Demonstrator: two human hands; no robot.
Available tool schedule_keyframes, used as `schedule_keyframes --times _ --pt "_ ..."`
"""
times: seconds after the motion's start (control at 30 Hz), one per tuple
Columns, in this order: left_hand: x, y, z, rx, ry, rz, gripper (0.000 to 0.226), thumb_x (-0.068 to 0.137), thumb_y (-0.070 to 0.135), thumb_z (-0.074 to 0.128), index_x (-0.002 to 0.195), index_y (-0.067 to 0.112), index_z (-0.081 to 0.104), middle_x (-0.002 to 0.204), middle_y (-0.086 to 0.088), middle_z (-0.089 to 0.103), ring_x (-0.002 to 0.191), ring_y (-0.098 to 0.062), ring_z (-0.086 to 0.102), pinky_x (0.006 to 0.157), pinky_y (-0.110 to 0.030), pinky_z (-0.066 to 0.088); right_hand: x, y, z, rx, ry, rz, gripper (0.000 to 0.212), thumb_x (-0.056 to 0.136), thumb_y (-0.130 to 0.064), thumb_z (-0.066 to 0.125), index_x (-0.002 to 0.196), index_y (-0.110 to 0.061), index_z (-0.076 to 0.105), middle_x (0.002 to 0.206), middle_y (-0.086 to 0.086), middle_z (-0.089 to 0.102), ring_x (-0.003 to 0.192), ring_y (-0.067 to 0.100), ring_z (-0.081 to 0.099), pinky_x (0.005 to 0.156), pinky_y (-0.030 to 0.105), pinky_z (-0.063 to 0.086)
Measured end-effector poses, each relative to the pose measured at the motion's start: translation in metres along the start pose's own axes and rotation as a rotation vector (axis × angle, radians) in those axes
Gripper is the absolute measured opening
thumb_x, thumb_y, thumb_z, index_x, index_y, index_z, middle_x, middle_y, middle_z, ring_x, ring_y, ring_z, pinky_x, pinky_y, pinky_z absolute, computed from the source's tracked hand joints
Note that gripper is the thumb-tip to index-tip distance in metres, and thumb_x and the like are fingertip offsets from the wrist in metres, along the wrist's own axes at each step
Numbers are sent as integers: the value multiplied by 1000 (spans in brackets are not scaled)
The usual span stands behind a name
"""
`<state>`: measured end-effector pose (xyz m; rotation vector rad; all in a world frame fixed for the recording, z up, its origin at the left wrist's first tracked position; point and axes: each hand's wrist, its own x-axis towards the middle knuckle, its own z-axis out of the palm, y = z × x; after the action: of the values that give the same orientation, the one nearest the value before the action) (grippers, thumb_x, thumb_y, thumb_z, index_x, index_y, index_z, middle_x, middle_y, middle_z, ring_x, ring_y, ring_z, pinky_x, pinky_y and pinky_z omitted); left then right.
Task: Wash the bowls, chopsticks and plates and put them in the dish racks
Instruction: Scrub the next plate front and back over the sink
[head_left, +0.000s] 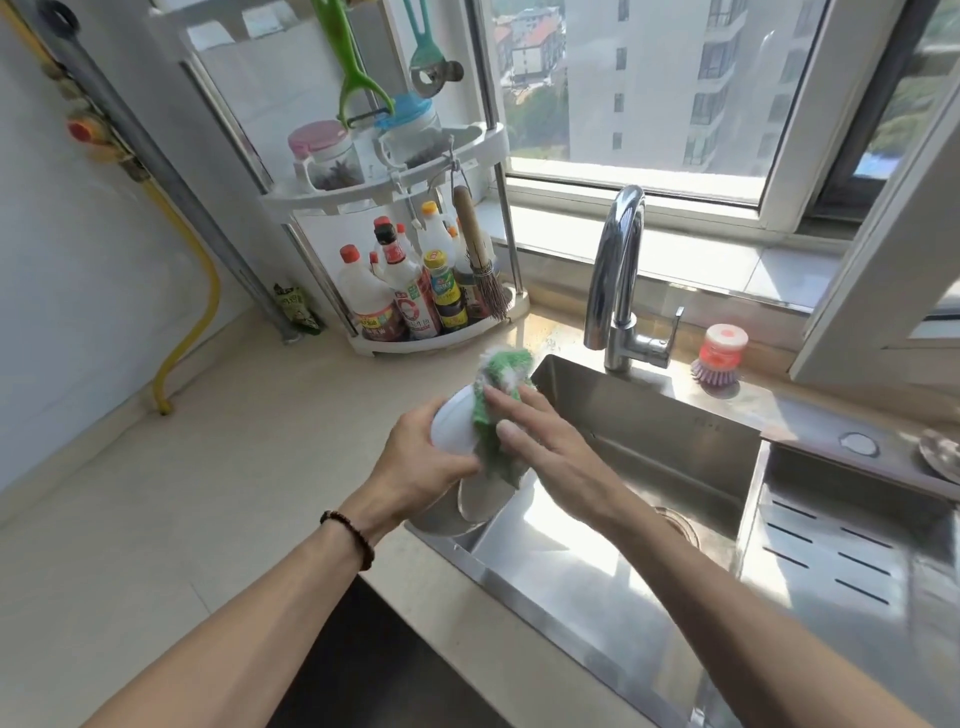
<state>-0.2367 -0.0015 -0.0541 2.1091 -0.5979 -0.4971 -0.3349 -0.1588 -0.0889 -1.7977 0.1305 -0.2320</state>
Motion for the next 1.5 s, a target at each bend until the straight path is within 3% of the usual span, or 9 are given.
schedule_keyframes --times 0.2,0.37,0.47,0.6,0.73,0.83,1.13,1.37,1.5 --pt "-4 11 3 -127 -45 -23 51 63 12 83 109 24 66 102 -4 71 92 -20 70 71 -31 58 21 -4 11 -261 200 -72 52 102 -44 28 150 -33 44 161 0 30 147 14 23 122 50 18" --pt "-6 19 -3 -170 -68 15 45 76 -9 76 109 20 66 106 -1 74 95 -12 72 73 -20 56 19 -7 35 -342 20 -237 50 104 -41 24 149 -34 43 163 -3 27 153 10 8 125 36 -3" --pt "-7 18 -8 -144 -36 -16 46 70 -2 83 101 25 63 97 1 70 85 -14 68 63 -17 52 30 -3 23 -206 90 -89 53 102 -50 23 152 -40 36 162 2 26 150 20 19 123 51 19" --pt "-4 15 -12 -177 -27 4 48 73 -15 73 104 21 64 100 -2 74 92 -15 72 71 -21 55 23 -6 43 -299 67 -243 44 103 -47 30 144 -43 44 162 -8 28 153 14 11 124 41 9" --pt "-5 14 -11 -88 -29 -16 46 69 -2 81 106 19 63 97 -3 68 86 -19 67 62 -19 52 41 -3 27 -60 251 -31 50 100 -51 30 141 -36 56 143 0 50 130 19 46 110 51 39" --pt "-2 14 -11 -122 20 -22 45 69 -4 79 106 19 65 96 -3 73 88 -21 71 68 -28 58 38 -6 49 -180 158 -155 46 102 -47 33 141 -36 55 157 -2 36 147 21 29 121 47 24" --pt "-5 21 -18 66 57 -21 43 60 15 87 94 24 61 94 -2 67 87 -26 67 70 -40 58 39 1 50 85 177 -24 47 98 -52 36 143 -46 47 149 -2 38 136 12 38 115 38 32" --pt "-18 35 -27 -1 31 124 48 69 -2 82 103 24 60 96 5 62 87 -11 64 61 -15 50 51 19 21 767 421 450 37 83 -54 60 82 -20 75 91 11 67 91 30 62 93 53 52" --pt "-25 31 -32 -124 -149 42 57 70 4 87 112 33 62 104 4 69 94 -12 69 74 -26 58 58 14 3 489 398 381 44 95 -32 54 54 -19 64 62 0 53 67 21 48 66 37 40"
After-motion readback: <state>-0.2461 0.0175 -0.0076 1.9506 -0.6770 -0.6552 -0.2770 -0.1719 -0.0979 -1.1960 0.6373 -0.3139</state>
